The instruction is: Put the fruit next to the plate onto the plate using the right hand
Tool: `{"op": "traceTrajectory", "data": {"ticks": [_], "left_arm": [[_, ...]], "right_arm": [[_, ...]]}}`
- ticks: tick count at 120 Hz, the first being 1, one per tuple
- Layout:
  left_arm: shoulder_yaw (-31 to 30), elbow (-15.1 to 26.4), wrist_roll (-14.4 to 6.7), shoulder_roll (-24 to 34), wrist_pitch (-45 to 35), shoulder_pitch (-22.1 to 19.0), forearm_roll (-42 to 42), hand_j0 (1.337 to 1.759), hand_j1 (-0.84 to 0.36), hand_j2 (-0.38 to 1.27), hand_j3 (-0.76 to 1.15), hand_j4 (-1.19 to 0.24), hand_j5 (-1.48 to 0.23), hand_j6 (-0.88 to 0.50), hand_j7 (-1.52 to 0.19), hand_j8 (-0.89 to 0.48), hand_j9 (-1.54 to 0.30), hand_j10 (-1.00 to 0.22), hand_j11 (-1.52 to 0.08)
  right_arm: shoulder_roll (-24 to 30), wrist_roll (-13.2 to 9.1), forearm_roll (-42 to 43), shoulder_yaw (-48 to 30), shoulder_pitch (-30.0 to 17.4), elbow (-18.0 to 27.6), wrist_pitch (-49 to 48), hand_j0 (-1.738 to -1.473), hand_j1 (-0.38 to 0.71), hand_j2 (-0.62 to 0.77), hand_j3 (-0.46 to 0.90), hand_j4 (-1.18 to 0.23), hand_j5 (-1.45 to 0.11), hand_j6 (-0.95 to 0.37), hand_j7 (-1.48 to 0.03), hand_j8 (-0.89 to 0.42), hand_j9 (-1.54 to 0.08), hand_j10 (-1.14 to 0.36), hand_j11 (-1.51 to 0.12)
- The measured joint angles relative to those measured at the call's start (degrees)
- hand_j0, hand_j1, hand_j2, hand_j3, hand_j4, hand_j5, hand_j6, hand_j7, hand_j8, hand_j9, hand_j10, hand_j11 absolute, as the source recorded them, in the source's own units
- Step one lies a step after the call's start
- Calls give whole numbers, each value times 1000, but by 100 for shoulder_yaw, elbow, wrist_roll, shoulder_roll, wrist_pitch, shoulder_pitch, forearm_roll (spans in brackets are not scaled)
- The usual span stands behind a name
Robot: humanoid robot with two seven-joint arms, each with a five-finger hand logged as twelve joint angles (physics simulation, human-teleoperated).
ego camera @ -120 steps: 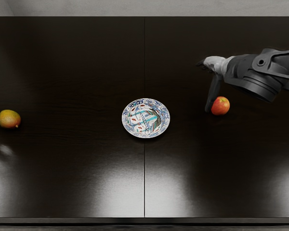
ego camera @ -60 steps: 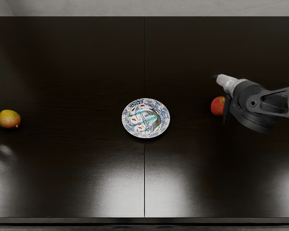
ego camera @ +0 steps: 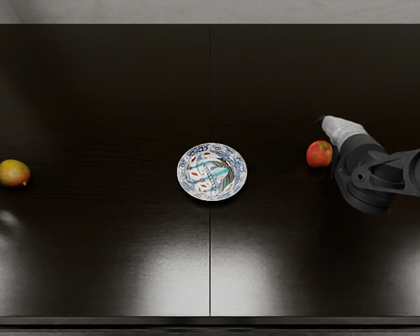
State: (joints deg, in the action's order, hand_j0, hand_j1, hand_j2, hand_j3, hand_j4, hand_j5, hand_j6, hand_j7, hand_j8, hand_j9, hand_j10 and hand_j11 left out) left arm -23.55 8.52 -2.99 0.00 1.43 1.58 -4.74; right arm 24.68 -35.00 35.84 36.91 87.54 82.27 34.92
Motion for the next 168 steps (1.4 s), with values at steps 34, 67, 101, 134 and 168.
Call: {"op": "traceTrajectory", "data": {"ticks": [34, 67, 101, 134, 168], "left_arm": [[4, 0, 0, 0, -2, 0, 0, 1658, 71, 46, 0, -232, -301, -232, -301, -232, -301, -232, -301], [7, 0, 0, 0, -1, 0, 0, 1658, 71, 46, 0, -232, -301, -232, -301, -232, -301, -232, -301], [8, 0, 0, 0, -1, 0, 0, 1658, 71, 46, 0, -232, -301, -232, -301, -232, -301, -232, -301], [7, 0, 0, 0, -1, 0, 0, 1658, 71, 46, 0, -232, -301, -232, -301, -232, -301, -232, -301], [6, 0, 0, 0, 0, 0, 0, 1658, 71, 46, 0, -232, -301, -232, -301, -232, -301, -232, -301]], "right_arm": [[-370, 0, 15, 27, -173, -471, 8, -1658, -108, -39, 0, -203, -262, -204, -262, -203, -262, -203, -262], [-576, 0, 25, 78, -349, -816, 8, -1658, -81, -43, 0, -225, -291, -226, -291, -226, -291, -225, -291], [-588, 0, 26, 87, -410, -898, 8, -1658, -33, -51, 0, -265, -344, -266, -344, -266, -344, -265, -344], [-596, 0, 26, 76, -472, -974, 8, -1658, 18, -60, 0, -308, -399, -309, -399, -308, -399, -308, -399], [-732, 0, 15, 71, -471, -998, 8, -1658, 54, -66, 0, -338, -438, -339, -438, -338, -438, -338, -438]]}}
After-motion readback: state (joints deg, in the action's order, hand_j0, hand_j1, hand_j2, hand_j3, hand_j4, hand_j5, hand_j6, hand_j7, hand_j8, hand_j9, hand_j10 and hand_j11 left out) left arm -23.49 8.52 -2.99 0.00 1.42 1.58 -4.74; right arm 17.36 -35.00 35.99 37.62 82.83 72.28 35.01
